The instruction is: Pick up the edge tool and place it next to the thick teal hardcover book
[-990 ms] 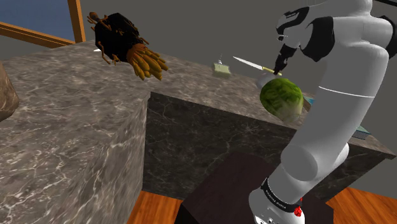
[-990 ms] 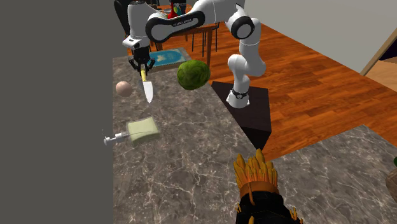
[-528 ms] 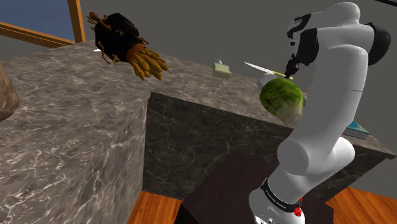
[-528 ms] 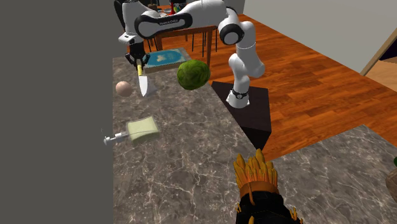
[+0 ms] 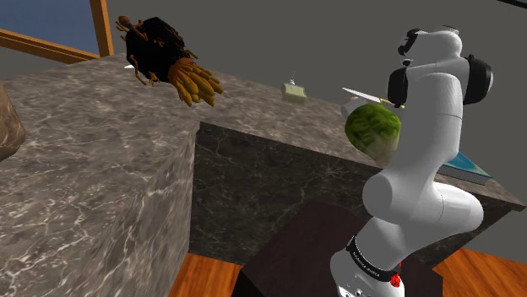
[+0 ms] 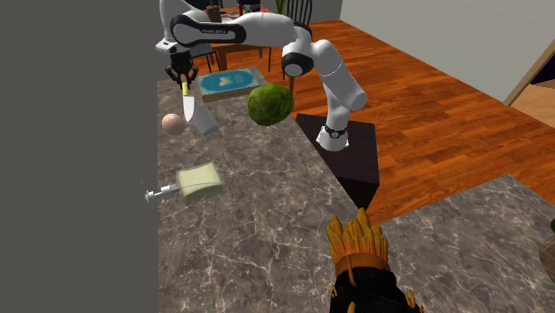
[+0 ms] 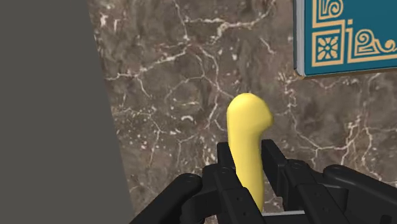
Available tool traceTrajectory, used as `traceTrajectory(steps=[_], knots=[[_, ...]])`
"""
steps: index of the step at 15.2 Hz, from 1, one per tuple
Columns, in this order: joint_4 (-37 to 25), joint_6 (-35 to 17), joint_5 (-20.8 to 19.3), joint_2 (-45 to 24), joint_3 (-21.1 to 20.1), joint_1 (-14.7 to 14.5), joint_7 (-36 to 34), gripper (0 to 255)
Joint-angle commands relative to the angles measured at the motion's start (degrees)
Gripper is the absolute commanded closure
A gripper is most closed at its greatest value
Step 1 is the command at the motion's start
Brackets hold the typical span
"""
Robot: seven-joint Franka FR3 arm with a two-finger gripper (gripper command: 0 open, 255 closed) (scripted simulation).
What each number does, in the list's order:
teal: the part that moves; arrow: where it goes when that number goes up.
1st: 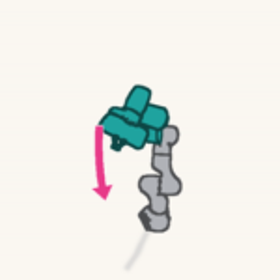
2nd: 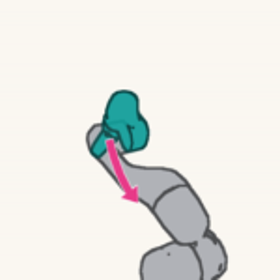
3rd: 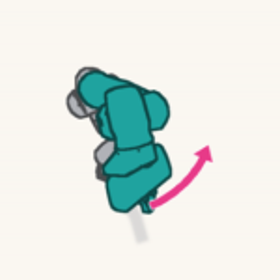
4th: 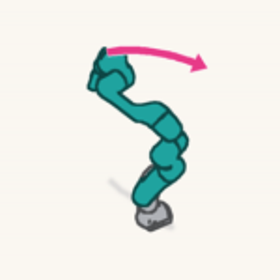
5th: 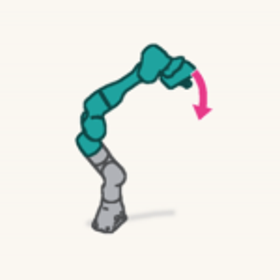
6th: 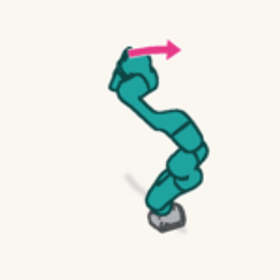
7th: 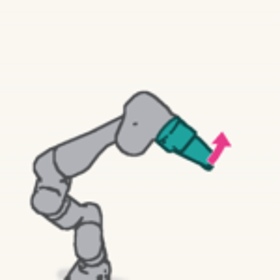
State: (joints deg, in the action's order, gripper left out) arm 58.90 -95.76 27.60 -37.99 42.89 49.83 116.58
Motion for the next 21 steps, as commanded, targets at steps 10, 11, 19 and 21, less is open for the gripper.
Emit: traceTrajectory(steps=[10, 11, 19, 21], knots=[[2.6, -4.4, 1.5, -2.4, -0.6, 2.0, 3.0, 255], [3.6, -5.2, 1.5, -2.3, -0.6, 1.7, 3.1, 255], [10.2, -11.2, 2.1, -2.5, -0.8, -0.2, 4.5, 255], [11.4, -12.4, 2.3, -2.6, -0.9, -0.4, 4.7, 255]])
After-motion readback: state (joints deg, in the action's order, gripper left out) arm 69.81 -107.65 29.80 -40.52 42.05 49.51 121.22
